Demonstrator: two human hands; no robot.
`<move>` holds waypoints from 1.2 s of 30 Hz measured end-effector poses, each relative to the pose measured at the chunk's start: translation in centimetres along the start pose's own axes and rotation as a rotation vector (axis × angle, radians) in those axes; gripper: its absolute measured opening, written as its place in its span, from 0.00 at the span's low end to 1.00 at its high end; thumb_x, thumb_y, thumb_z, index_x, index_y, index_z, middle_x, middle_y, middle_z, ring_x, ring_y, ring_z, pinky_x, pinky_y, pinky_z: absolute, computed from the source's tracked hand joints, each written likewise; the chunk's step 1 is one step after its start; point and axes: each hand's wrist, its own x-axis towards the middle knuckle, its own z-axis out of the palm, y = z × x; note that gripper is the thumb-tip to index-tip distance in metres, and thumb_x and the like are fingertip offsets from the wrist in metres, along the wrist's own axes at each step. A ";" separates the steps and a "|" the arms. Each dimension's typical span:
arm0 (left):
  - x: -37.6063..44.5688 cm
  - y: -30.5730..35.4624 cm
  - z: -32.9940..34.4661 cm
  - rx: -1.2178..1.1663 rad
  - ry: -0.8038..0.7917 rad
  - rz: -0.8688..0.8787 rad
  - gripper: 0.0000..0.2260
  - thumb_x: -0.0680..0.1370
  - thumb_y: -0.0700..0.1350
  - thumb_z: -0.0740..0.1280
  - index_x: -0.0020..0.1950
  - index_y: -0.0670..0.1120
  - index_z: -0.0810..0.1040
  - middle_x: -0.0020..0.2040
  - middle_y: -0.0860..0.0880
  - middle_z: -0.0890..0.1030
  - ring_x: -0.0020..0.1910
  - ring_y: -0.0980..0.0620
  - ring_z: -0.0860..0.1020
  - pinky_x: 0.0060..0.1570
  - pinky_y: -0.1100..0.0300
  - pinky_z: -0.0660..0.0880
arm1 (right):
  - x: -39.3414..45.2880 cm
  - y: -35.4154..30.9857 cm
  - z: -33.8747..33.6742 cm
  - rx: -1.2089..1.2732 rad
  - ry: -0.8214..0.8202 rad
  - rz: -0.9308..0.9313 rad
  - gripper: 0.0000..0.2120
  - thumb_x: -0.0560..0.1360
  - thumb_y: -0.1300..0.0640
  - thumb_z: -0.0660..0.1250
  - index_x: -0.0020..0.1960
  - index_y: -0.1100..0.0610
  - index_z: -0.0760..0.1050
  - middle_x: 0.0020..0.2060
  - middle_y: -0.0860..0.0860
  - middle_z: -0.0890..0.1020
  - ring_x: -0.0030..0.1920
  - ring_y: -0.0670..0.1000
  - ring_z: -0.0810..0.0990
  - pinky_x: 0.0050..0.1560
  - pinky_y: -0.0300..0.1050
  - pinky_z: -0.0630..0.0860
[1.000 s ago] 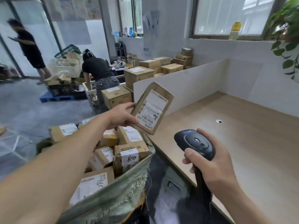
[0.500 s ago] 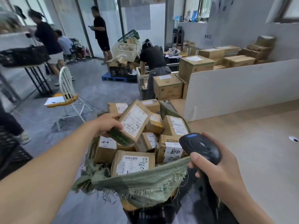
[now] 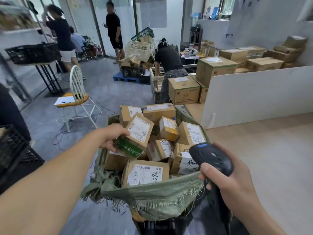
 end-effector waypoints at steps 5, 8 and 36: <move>1.1 0.3 1.5 -0.052 0.020 -0.066 0.19 0.80 0.53 0.69 0.65 0.44 0.73 0.58 0.42 0.82 0.54 0.39 0.82 0.62 0.37 0.75 | 0.6 0.6 1.2 0.024 -0.010 -0.013 0.41 0.58 0.43 0.79 0.70 0.45 0.75 0.56 0.50 0.86 0.49 0.58 0.87 0.49 0.53 0.81; 2.0 0.3 1.6 -0.011 0.094 -0.052 0.25 0.78 0.59 0.69 0.64 0.41 0.71 0.60 0.41 0.80 0.54 0.37 0.82 0.59 0.35 0.77 | 0.4 0.5 1.1 0.011 0.009 0.010 0.40 0.59 0.45 0.81 0.69 0.44 0.75 0.56 0.49 0.86 0.48 0.58 0.88 0.46 0.52 0.82; -10.5 13.5 31.0 1.162 0.246 1.112 0.26 0.81 0.65 0.58 0.69 0.48 0.73 0.67 0.46 0.76 0.63 0.43 0.76 0.55 0.49 0.75 | -15.7 -3.5 -14.7 0.002 0.566 -0.027 0.32 0.62 0.54 0.77 0.64 0.41 0.75 0.50 0.48 0.87 0.43 0.56 0.87 0.34 0.42 0.78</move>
